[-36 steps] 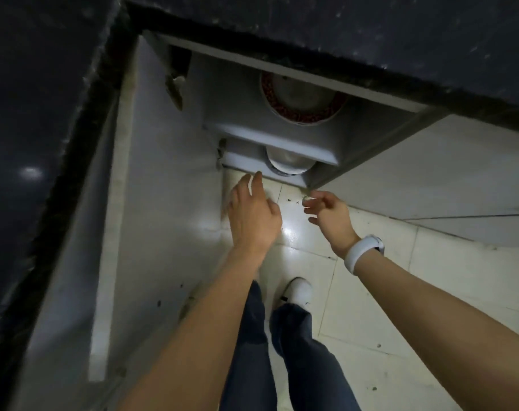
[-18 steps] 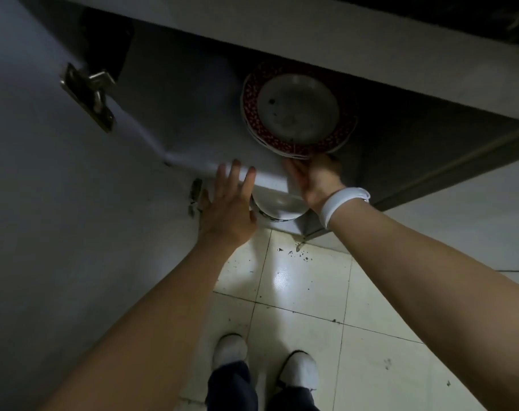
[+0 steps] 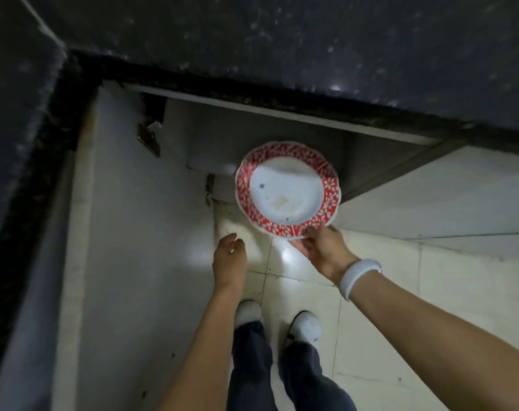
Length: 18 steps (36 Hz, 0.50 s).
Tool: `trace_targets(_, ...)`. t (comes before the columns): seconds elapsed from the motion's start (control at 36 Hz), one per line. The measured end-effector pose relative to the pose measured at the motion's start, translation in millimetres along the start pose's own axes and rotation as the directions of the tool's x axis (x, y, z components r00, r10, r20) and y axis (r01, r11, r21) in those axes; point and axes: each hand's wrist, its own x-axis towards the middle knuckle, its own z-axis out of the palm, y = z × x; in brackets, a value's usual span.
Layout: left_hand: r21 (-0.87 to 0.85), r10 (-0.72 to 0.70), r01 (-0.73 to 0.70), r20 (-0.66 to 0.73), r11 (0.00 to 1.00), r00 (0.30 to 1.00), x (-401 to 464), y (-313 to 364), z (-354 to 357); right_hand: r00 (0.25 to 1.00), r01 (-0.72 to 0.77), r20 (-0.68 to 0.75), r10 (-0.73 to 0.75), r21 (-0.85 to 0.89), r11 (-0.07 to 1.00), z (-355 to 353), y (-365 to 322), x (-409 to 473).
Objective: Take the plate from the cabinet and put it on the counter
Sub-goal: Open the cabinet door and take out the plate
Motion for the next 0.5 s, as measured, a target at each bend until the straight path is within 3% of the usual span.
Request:
trace_targets(0.17,-0.042,-0.121,0.123,0.055,0.992,0.991,-57,-13,-25,0.996,-0.085,-0.029,0.082,-0.128,0.988,-52,33,-102)
trace_targets(0.31,0.171,-0.001,-0.038,0.222,0.985,0.975,-114,8,-39,0.995,-0.096,0.005,0.098,-0.18,0.979,-93,39,-178)
trace_targets(0.5,0.335,0.15,-0.328,0.462,0.883,0.874,-185,45,-25,0.998,0.026,0.066,-0.003,-0.339,0.941,-142,6,-259)
